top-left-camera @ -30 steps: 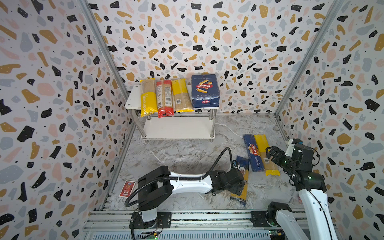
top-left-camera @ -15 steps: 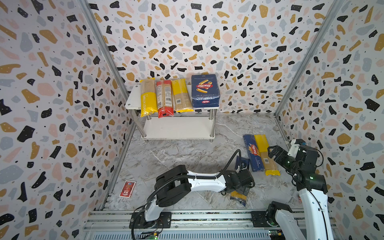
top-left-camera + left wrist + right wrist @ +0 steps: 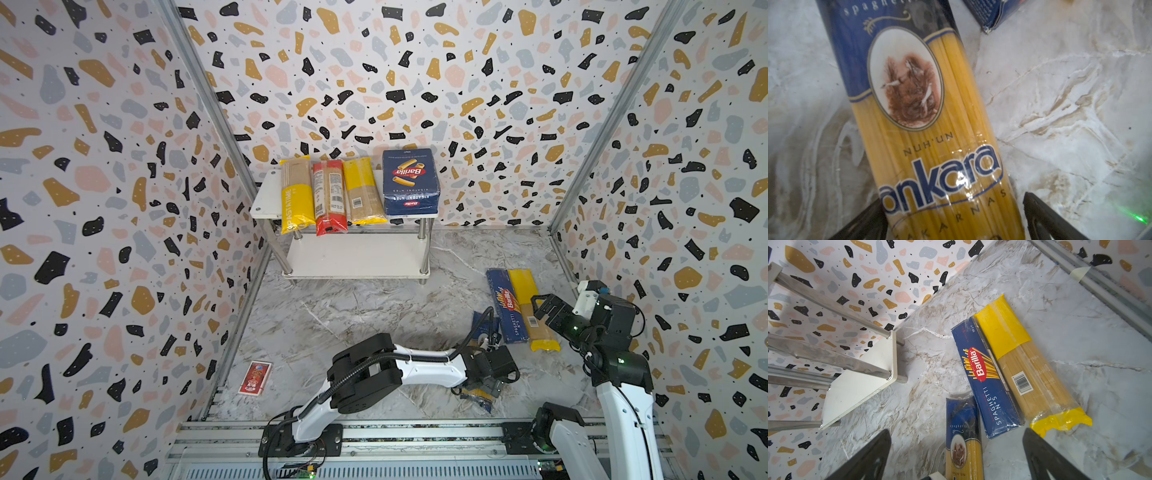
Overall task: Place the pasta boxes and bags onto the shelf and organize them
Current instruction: 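Close the left gripper on the Ankara bag's end nearest the robot, then drag the Ankara bag toward the shelf with the left gripper while the right draws back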
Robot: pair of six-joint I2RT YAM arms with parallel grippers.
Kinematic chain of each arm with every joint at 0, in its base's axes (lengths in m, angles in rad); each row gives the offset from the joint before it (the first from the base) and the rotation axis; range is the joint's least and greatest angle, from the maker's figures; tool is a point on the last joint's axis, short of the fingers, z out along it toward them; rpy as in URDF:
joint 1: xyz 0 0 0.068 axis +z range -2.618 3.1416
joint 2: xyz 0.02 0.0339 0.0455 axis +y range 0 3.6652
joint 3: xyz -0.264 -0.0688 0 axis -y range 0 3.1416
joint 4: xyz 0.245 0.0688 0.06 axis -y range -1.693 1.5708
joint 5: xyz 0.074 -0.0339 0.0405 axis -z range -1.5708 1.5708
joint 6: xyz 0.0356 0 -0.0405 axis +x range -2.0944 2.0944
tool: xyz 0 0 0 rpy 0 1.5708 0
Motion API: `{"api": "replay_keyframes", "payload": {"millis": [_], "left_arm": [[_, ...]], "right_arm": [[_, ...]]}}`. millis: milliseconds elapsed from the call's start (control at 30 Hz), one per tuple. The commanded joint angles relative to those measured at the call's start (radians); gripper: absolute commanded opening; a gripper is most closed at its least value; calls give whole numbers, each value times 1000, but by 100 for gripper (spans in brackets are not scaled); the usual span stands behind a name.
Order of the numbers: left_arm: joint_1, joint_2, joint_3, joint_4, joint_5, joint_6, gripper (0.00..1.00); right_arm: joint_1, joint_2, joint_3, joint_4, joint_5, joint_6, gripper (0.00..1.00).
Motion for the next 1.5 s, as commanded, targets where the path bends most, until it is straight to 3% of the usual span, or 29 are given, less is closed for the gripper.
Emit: {"api": "replay_keyframes", "payload": {"millis": [0, 267, 333, 400, 533, 800, 1067, 1200, 1467], "left_arm": [[-6, 29, 23, -16, -11, 12, 96], [-5, 42, 27, -27, -6, 21, 59], [-3, 41, 23, -33, -4, 26, 39], [-1, 32, 13, -39, -11, 28, 27], [2, -16, -36, -35, -29, 25, 23], [1, -178, -168, -31, -86, 10, 5], [11, -364, -299, -53, -183, -24, 0], [11, -449, -339, -71, -218, -37, 0], [55, -613, -396, -147, -318, -45, 0]], "right_arm": [[-5, -37, -37, -16, -82, -14, 99], [-3, -72, -70, -54, -97, -26, 99], [-3, -73, -72, -58, -97, -24, 99], [-3, -76, -81, -55, -96, -21, 99], [-3, -73, -107, -40, -107, -21, 99], [-3, -54, -146, 1, -149, -15, 99], [32, -28, -135, 23, -160, -18, 99], [153, -25, -171, 75, -186, 33, 99], [589, 36, -241, 260, -62, 229, 99]]}}
